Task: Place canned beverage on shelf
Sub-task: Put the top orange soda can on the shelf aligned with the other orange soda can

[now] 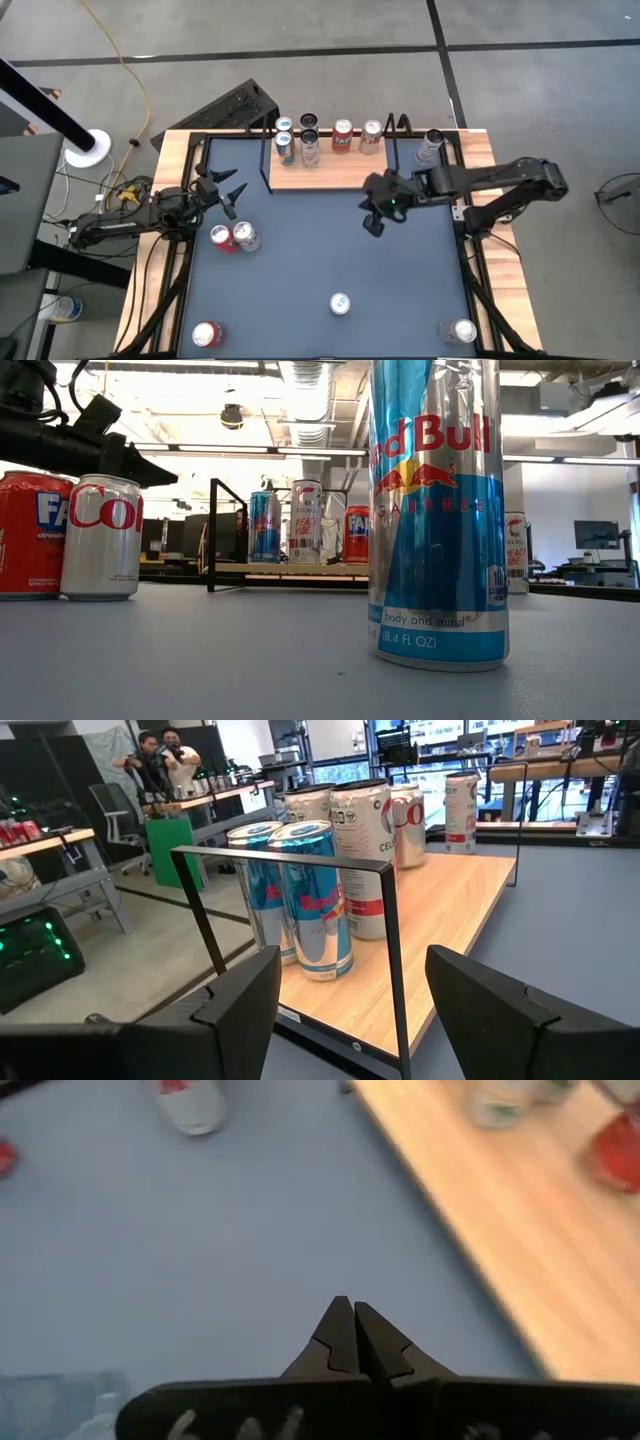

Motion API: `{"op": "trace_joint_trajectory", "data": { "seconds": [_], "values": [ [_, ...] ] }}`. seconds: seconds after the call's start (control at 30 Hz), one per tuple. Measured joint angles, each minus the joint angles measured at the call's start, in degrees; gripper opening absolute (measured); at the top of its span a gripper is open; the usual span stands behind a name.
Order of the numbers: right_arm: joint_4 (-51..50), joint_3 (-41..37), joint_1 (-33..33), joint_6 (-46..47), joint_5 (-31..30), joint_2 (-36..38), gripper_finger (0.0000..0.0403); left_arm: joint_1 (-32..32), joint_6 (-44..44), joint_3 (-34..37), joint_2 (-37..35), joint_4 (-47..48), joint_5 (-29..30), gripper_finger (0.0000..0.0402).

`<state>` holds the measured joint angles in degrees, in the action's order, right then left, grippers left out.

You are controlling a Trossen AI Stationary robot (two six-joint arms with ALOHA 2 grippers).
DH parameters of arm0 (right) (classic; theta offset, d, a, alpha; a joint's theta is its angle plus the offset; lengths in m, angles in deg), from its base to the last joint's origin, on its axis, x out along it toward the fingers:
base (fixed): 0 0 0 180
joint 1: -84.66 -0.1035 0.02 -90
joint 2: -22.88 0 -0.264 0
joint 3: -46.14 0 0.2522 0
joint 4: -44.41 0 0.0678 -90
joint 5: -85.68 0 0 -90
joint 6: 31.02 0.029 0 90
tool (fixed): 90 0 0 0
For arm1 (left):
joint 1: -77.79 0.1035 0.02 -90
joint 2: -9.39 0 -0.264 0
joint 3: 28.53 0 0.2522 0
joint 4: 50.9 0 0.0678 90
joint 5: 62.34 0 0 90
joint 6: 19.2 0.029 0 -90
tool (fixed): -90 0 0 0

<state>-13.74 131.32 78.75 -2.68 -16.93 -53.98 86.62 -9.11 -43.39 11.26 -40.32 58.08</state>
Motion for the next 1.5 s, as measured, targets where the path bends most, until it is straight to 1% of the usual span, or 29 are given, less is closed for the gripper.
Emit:
{"op": "trace_joint_trajectory", "data": {
  "seconds": [0.13, 0.2, 0.3, 0.4, 0.47, 0.53, 0.63, 0.73, 0.83, 0.93, 1.0, 1.07, 1.17, 1.23, 1.37, 1.5],
  "values": [
    [2.00, 0.00, -4.20, 1.76, 2.16, -0.34, 0.0000, -0.02, 0.00, 0.00, 0.02, 0.00, -0.02, 0.0240],
    [4.74, -0.02, -7.10, 2.14, 3.81, -1.31, 0.0000, 0.01, 0.00, 0.00, 0.00, 0.00, -0.02, 0.0240],
    [10.55, -0.04, -12.40, 2.34, 5.30, -3.30, 0.0000, -0.01, 0.00, 0.00, 0.01, 0.01, -0.02, 0.0240],
    [19.78, -0.02, -16.91, 1.88, 5.72, -6.07, 0.0000, 0.01, 0.00, 0.00, 0.02, 0.00, -0.09, 0.0240],
    [24.95, -0.02, -18.74, 1.60, 6.32, -8.37, 0.0000, 0.00, 0.00, 0.00, 0.00, 0.00, -0.04, 0.0240],
    [28.77, 0.00, -20.15, 1.50, 8.54, -10.62, 0.0001, 0.00, 0.00, 0.00, 0.01, -0.01, -0.03, 0.0240],
    [32.03, -0.02, -21.89, 1.64, 10.42, -13.73, 0.0014, -0.01, 0.00, 0.00, 0.02, -0.04, 0.02, 0.0240],
    [33.15, -0.04, -23.07, 2.96, 11.54, -15.94, 0.0042, -0.01, 0.00, 0.00, 0.00, -0.07, -0.09, 0.0240],
    [33.70, -0.04, -23.27, 5.49, 11.92, -17.28, 0.0074, 0.00, 0.00, 0.00, 0.00, -0.07, -0.04, 0.0240],
    [34.69, -0.04, -23.10, 3.45, 12.58, -17.31, 0.0110, -0.01, 0.00, 0.00, 0.00, -0.04, 0.00, 0.0240],
    [36.38, -0.04, -22.55, -1.80, 12.51, -17.31, 0.0135, 0.00, 0.00, 0.00, 0.02, -0.05, -0.05, 0.0240],
    [38.81, -0.04, -21.67, -8.99, 12.52, -17.31, 0.0161, 0.00, 0.00, 0.00, 0.00, -0.04, -0.02, 0.0240],
    [43.76, -0.04, -18.94, -19.98, 11.27, -17.27, 0.0199, -0.01, 0.00, 0.00, 0.00, -0.02, -0.04, 0.0240],
    [45.70, -0.04, -16.38, -25.03, 10.26, -17.27, 0.0222, -0.01, 0.00, 0.00, 0.02, -0.02, -0.04, 0.0240],
    [49.42, -0.01, -10.22, -31.49, 11.19, -18.14, 0.0257, -0.02, 0.00, 0.00, 0.00, -0.02, -0.04, 0.0240],
    [55.23, -0.02, -5.41, -33.16, 14.75, -21.20, 0.0269, 0.00, 0.00, 0.00, 0.00, -0.02, -0.04, 0.0240]
  ]
}}
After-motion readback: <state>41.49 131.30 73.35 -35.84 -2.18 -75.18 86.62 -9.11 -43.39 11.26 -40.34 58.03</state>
